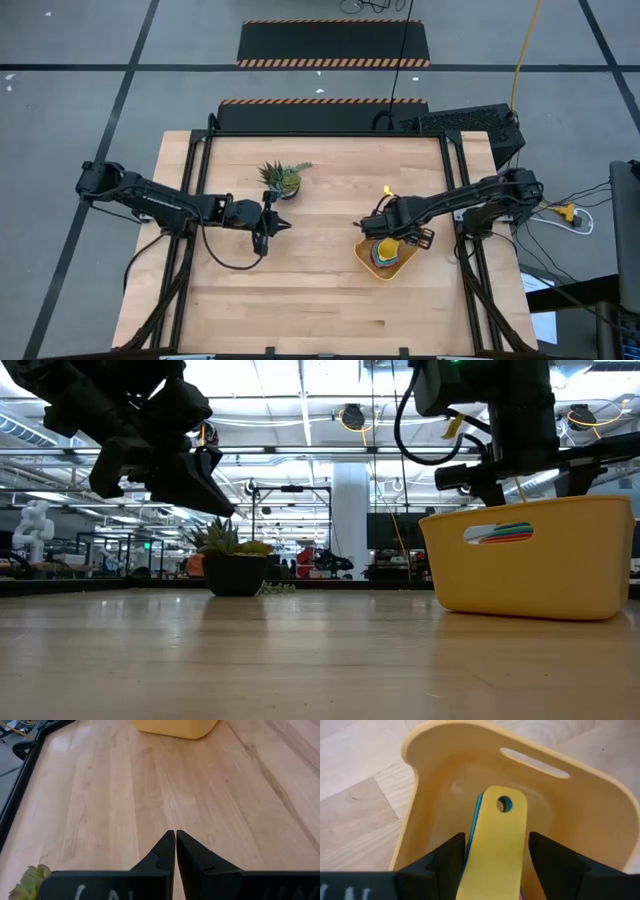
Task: Nest measuring cups in basket
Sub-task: Put the stacked measuring cups into the bin, then return to Home Position
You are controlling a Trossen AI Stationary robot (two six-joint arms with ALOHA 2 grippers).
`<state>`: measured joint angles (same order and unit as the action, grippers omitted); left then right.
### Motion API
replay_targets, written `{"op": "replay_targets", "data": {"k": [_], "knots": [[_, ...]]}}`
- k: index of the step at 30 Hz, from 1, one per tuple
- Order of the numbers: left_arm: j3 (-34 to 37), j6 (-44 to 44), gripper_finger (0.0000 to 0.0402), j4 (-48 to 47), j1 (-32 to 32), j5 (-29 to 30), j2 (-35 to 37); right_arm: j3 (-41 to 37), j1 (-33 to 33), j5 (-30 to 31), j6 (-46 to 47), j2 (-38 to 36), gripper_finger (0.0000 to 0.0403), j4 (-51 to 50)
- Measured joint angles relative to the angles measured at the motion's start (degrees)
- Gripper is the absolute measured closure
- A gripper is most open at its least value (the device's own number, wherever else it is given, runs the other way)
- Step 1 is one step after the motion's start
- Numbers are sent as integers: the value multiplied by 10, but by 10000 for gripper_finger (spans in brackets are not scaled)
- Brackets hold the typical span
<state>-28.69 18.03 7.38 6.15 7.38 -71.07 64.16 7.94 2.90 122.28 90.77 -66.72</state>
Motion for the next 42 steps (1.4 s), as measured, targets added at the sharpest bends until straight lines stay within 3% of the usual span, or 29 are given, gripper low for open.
{"op": "replay_targets", "data": {"k": [17,19,22,26,29,33,37,39,42], "knots": [[0,3,380,-2,0,0,0,0,-5,4,13,-77,190,0],[0,3,380,-2,0,0,0,0,-5,31,4,-93,190,8],[0,7,380,-1,-1,-12,0,0,-4,128,-50,-124,190,42],[1,14,380,19,-8,-45,0,0,5,289,-219,-167,190,128],[1,13,380,19,-19,-49,10,0,8,363,-403,-196,190,213],[1,12,380,-3,-41,-52,66,0,15,379,-708,-230,190,351],[1,-13,380,-64,-80,-112,189,0,48,390,-976,-272,190,461],[1,-35,380,-117,-103,-140,268,-3,76,391,-1053,-301,190,479],[1,-51,380,-184,-132,-167,397,-50,125,392,-1083,-364,190,495]]}}
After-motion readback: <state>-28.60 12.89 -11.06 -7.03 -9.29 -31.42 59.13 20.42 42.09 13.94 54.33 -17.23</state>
